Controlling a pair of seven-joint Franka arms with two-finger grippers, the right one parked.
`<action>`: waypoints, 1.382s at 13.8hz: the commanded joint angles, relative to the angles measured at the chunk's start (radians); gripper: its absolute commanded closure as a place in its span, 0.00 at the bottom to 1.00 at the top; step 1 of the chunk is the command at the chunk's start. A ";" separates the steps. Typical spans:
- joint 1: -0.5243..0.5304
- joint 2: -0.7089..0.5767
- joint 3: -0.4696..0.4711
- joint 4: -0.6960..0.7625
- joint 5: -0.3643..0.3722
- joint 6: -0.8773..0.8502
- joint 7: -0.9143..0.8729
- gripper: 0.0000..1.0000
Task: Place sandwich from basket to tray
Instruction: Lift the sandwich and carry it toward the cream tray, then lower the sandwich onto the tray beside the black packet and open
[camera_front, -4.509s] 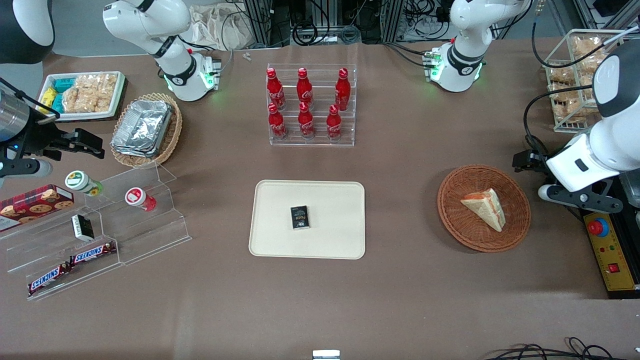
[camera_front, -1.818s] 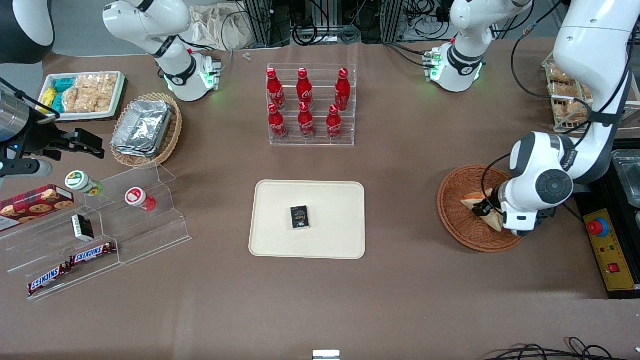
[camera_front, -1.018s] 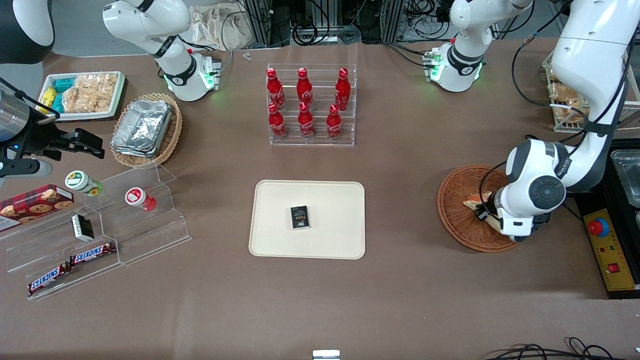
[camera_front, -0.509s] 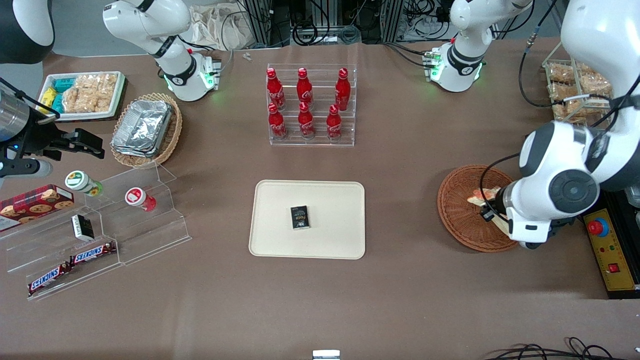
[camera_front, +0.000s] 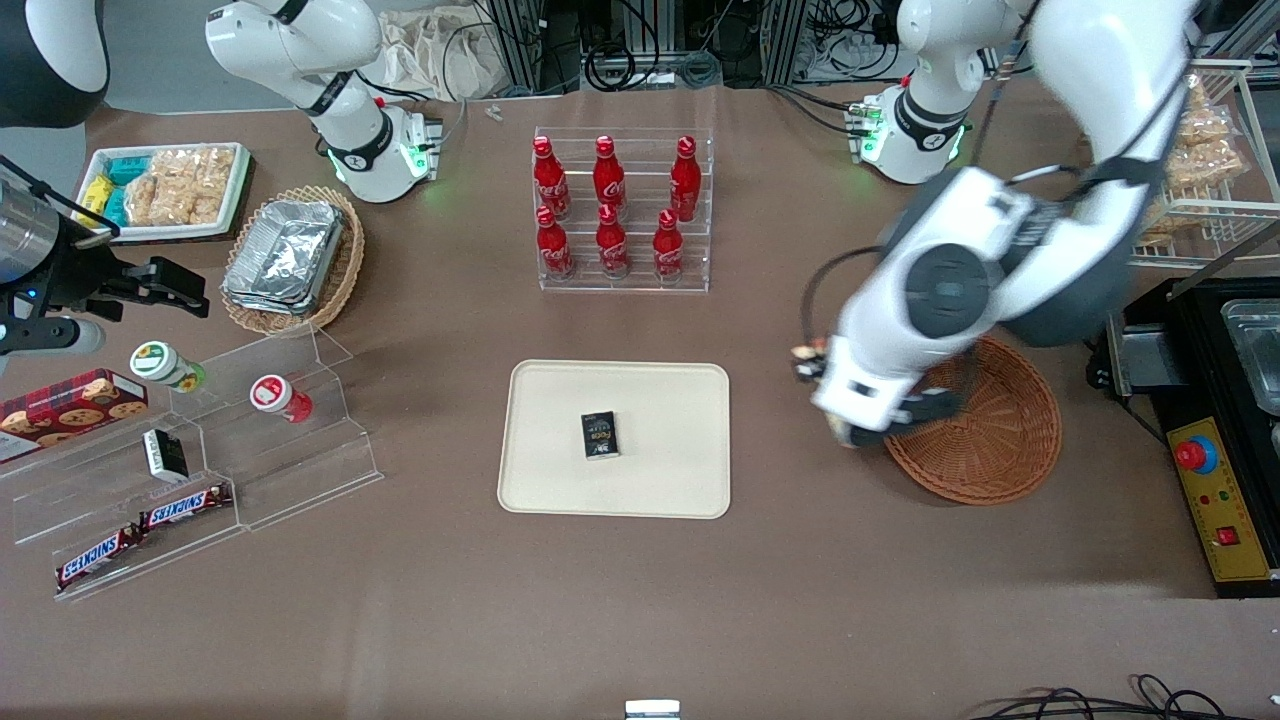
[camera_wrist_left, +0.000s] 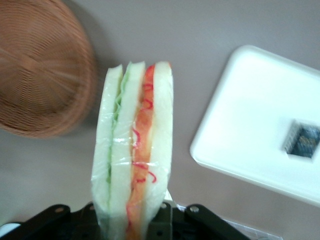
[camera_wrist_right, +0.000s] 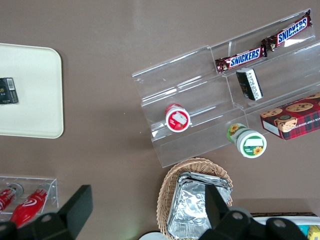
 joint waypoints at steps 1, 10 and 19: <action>-0.124 0.200 0.011 0.121 0.013 0.090 -0.022 1.00; -0.407 0.403 0.317 0.201 0.041 0.386 0.117 1.00; -0.372 0.340 0.320 0.204 0.049 0.286 0.122 0.00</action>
